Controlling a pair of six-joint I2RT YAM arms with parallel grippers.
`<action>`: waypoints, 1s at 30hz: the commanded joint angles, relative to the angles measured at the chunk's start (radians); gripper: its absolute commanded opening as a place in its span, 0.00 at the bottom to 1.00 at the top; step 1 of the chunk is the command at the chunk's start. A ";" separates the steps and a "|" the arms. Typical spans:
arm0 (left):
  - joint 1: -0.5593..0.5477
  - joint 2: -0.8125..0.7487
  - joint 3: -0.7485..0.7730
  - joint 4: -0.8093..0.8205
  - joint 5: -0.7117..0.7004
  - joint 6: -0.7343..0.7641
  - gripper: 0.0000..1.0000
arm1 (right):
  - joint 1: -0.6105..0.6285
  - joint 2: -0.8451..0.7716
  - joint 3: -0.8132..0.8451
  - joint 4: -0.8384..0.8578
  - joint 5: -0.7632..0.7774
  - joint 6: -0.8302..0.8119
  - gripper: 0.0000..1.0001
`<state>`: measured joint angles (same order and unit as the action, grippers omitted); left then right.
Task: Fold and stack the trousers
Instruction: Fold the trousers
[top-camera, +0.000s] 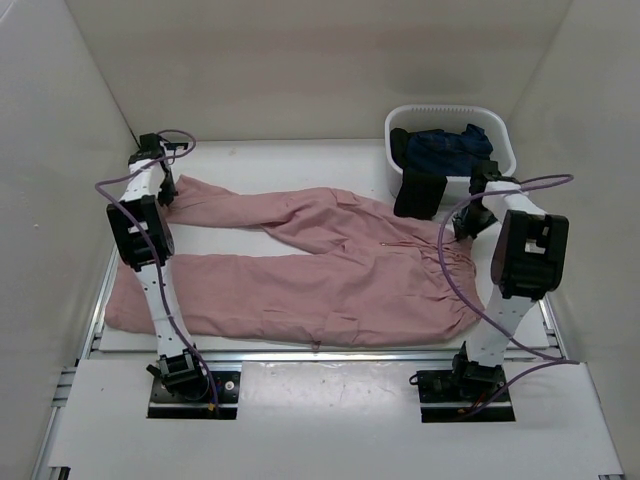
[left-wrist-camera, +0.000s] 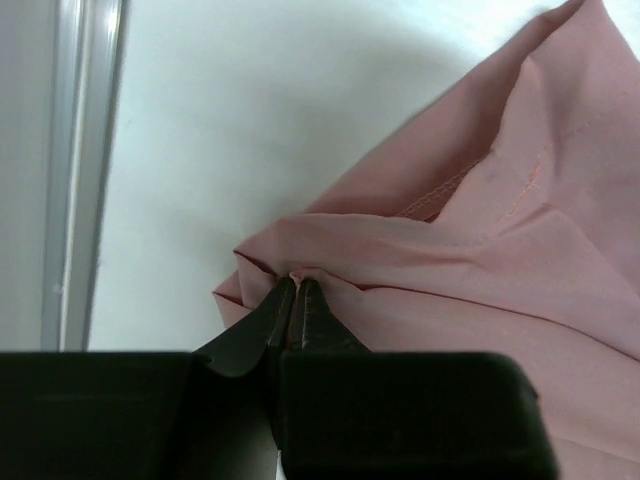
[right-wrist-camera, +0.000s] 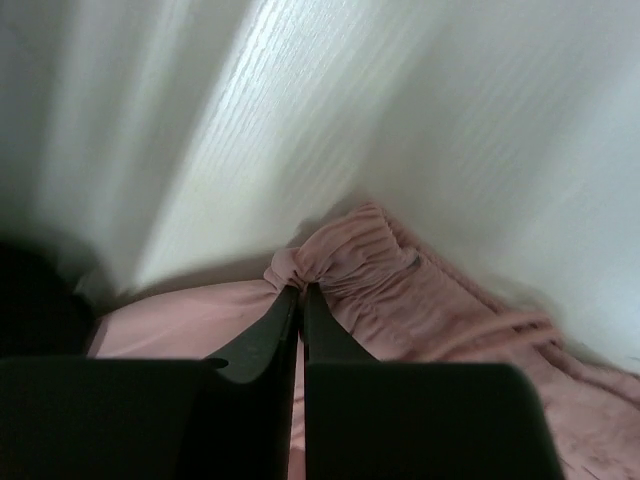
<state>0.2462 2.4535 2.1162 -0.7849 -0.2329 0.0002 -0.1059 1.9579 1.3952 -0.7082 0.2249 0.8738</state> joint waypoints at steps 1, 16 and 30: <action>0.031 -0.152 -0.057 -0.047 -0.095 0.000 0.14 | -0.015 -0.207 -0.008 -0.039 0.051 -0.065 0.00; 0.206 -0.813 -0.582 -0.037 -0.120 0.000 0.14 | -0.035 -0.858 -0.337 -0.089 0.111 -0.164 0.00; 0.162 -0.633 -0.251 -0.037 -0.065 0.000 0.14 | -0.035 -0.654 -0.167 -0.020 0.057 -0.150 0.00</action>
<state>0.4351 1.8095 1.7218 -0.8768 -0.2760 -0.0051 -0.1299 1.2518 1.1042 -0.7826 0.2310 0.7456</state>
